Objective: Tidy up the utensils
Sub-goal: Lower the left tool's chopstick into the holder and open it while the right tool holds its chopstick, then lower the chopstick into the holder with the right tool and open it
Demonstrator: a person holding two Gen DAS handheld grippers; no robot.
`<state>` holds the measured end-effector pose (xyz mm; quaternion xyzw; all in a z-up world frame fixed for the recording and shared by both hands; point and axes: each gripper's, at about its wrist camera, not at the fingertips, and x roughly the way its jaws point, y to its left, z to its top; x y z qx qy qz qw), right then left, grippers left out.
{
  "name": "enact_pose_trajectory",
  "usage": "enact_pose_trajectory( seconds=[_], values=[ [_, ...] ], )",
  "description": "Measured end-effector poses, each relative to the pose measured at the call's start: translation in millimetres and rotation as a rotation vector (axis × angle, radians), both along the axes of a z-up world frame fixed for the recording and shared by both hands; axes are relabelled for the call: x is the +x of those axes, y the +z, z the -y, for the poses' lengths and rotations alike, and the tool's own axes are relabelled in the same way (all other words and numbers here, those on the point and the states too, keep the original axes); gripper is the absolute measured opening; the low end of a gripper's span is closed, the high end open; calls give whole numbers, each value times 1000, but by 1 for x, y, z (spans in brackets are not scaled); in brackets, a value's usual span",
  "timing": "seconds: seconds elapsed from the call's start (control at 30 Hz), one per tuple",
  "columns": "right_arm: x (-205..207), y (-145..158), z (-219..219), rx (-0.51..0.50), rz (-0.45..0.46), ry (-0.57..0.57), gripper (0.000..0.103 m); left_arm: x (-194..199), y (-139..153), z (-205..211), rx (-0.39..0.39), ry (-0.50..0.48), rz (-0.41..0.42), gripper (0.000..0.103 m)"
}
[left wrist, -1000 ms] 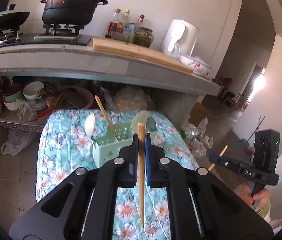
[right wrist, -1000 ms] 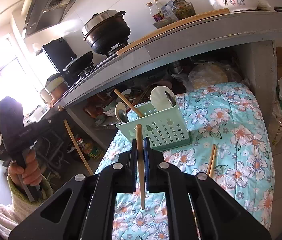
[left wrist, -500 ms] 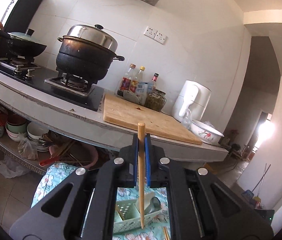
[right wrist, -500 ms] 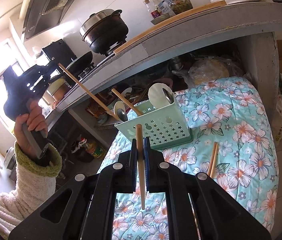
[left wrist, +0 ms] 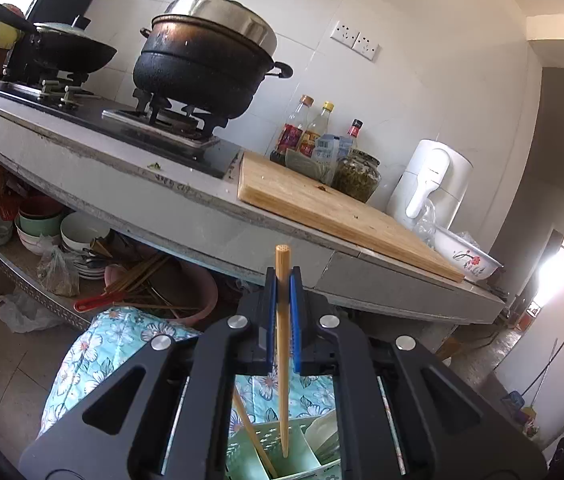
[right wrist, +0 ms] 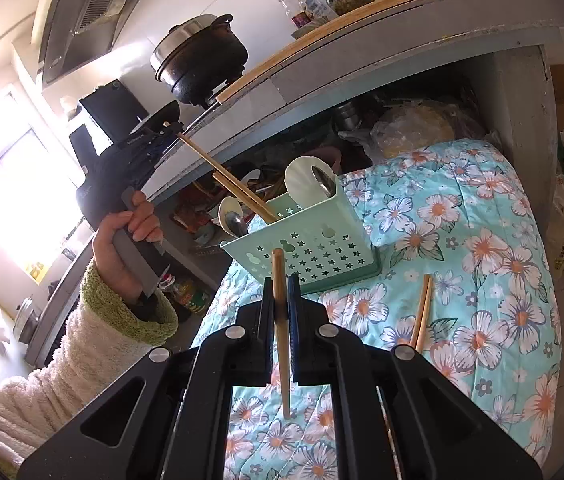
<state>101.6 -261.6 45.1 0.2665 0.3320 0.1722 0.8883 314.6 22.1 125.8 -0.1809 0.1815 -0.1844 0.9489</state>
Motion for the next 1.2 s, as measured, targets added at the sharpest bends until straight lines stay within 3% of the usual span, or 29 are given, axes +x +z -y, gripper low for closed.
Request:
enact_pose_trajectory(
  seconds=[0.23, 0.3, 0.33, 0.6, 0.87, 1.2],
  values=[
    [0, -2, 2, -1, -11, -5, 7, 7, -35, 7, -35, -90, -125, 10],
    [0, -3, 2, -3, -13, -5, 7, 2, -39, 8, -33, -114, -139, 32],
    [1, -3, 1, -4, -13, -5, 7, -1, -40, 8, -37, -124, -140, 36],
    [0, 8, -3, -29, 8, -11, 7, -28, -35, 2, -1, -154, -126, 40],
    [6, 65, -4, -108, 148, -30, 7, -81, -36, -19, 120, -117, -107, 52],
    [53, 150, -34, -237, 382, -30, 7, -137, -92, -59, 216, -68, -207, 65]
  ],
)
